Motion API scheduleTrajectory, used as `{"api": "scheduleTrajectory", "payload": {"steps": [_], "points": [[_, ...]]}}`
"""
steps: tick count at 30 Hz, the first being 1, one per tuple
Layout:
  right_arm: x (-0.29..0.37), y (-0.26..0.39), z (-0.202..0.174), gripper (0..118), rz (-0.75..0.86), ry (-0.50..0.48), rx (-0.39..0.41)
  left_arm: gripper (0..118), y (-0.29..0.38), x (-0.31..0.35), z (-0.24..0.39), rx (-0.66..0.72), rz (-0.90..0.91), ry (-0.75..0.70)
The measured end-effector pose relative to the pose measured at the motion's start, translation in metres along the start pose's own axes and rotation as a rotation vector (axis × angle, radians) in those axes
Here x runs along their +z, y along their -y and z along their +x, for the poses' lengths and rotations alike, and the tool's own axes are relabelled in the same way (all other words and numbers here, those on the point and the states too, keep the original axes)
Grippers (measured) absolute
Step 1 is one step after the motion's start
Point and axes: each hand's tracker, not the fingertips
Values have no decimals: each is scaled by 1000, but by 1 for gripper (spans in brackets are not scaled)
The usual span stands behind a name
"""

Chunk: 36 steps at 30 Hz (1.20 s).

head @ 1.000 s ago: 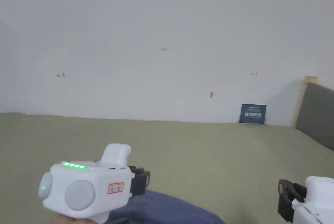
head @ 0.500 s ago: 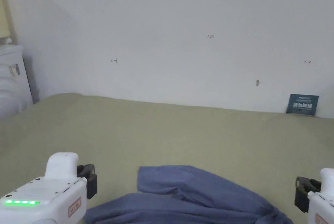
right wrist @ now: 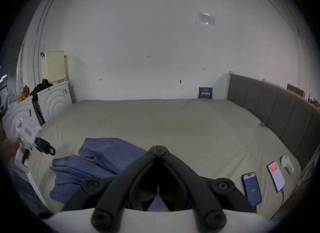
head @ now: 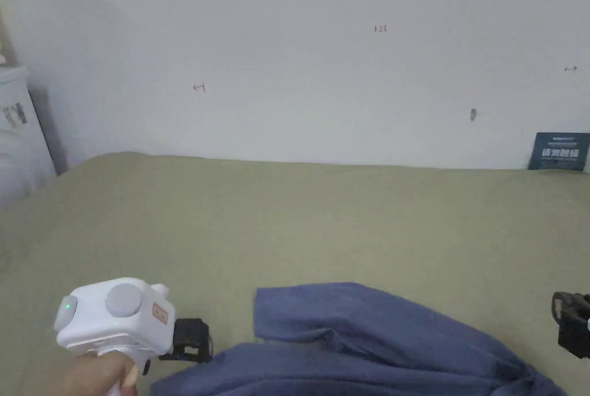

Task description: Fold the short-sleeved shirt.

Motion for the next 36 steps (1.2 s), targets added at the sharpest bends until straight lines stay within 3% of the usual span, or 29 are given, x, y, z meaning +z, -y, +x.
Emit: {"api": "scheduleTrajectory", "payload": {"steps": [3, 6, 7, 8, 9, 11, 12, 15, 16, 18, 19, 20, 23, 25, 26, 27, 28, 29, 30, 31, 33, 36], "points": [[-11, 4, 3, 0, -26, 12, 25, 100, 3, -33, -13, 77, -76, 1], [-25, 7, 7, 0, -58, 30, 40, 94, 8, -47, -11, 29, -60, -14], [-29, 8, 8, 0, -68, 33, 42, 78, 9, -44, -8, 4, -31, -28], [-32, 10, 9, 0, -72, 33, 46, 45, 8, -41, -5, -5, -17, -53], [-36, 12, 10, 0, -79, 29, 56, 1, 7, -38, -2, -35, 6, -82], [-47, 15, 14, 0, -114, 25, 78, 2, 16, -24, 8, -91, 32, -60], [-53, 17, 16, 0, -142, 20, 78, 2, 20, -17, 27, -55, 21, -2], [-74, 23, 31, 28, -252, -20, -3, 2, 29, -3, 31, -64, 12, 48], [-82, 25, 34, 28, -307, -21, -5, 2, 32, 2, 38, -83, 32, 38], [-101, 34, 39, 101, -435, -89, 3, 2, 36, 10, 47, -79, 48, 36], [-104, 42, 44, 116, -437, -93, 16, 2, 34, 3, 27, -69, 51, 48], [-114, 45, 43, 112, -472, -146, 13, 2, 35, 5, 29, -57, 58, 59], [-138, 58, 42, 112, -520, -39, 42, 2, 36, 5, 21, -38, 85, 76], [-132, 61, 38, 106, -556, -46, 36, 2, 39, 9, 23, -38, 91, 84], [-132, 61, 39, 91, -587, -50, 15, 2, 40, 12, 25, -39, 103, 85], [-131, 58, 40, 60, -627, -66, -12, 2, 37, 10, 18, -43, 127, 85], [-130, 60, 49, 12, -646, -137, -49, 2, 36, 16, 20, -55, 181, 54], [-127, 60, 50, 10, -622, -170, -64, 2, 36, 23, 21, -55, 236, -1], [-119, 57, 45, 10, -574, -139, -31, 2, 34, 33, 21, -59, 302, -30], [-112, 53, 40, 10, -528, -118, 30, 2, 28, 38, 12, -38, 353, 33], [-103, 40, 31, 10, -432, -144, 72, 2, 21, 58, 8, 8, 417, 124], [-91, 10, 27, 10, -327, -182, -1, 1, 9, 82, 12, -26, 477, 105]]}}
